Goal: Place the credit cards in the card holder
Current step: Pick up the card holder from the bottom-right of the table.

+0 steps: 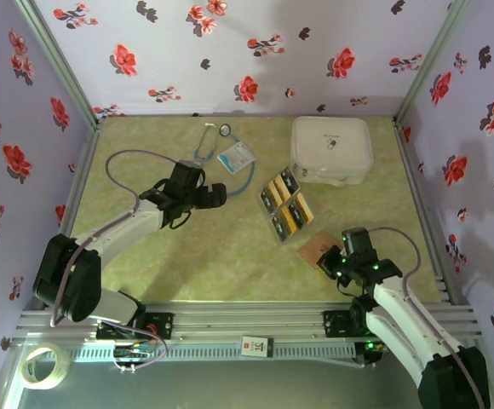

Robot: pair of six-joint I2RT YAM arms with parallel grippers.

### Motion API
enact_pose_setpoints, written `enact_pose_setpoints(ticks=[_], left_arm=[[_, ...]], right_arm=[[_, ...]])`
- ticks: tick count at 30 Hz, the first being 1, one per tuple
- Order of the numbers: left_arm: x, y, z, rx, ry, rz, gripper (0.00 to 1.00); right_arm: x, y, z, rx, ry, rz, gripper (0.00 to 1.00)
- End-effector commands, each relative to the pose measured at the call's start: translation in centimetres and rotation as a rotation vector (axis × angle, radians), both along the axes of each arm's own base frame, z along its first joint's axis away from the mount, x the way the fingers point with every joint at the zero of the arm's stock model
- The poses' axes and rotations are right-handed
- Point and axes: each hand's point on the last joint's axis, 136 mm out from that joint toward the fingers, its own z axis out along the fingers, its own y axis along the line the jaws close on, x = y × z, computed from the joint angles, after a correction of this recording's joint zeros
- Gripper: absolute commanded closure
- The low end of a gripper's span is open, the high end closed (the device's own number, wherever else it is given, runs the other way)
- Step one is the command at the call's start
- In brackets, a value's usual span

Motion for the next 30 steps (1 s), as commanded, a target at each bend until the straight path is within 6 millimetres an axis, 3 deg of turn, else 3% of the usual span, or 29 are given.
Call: enact_pose_setpoints(ticks=[1, 13, 19, 25, 30], left_arm=[[0.1, -0.7, 1.4, -0.026, -0.01, -0.002, 0.0], [1.0, -1.3, 3.9, -0.037, -0.053, -0.021, 0.0], [1.7, -2.0, 5.6, -0.054, -0.069, -0.046, 0.0], [2.8, -2.4, 7.9, -0.136, -0.049, -0.084, 0.0], [4.4, -1.6, 9.8, -0.297, -0.013, -0.071, 0.0]], right_arm=[[-0.1, -0.5, 1.3, -0.031, -0.023, 0.002, 1.0], [2.2, -0.7, 9.3, -0.06, -0.194, 0.021, 1.0], [4.5, -0.2, 15.5, -0.077, -0.32, 0.058, 1.0], [7.8, 2.1, 21.8, -0.038, -0.433, 0.152, 1.0], [11.3, 5.4, 25.5, 0.034, -0.512, 0.234, 1.0]])
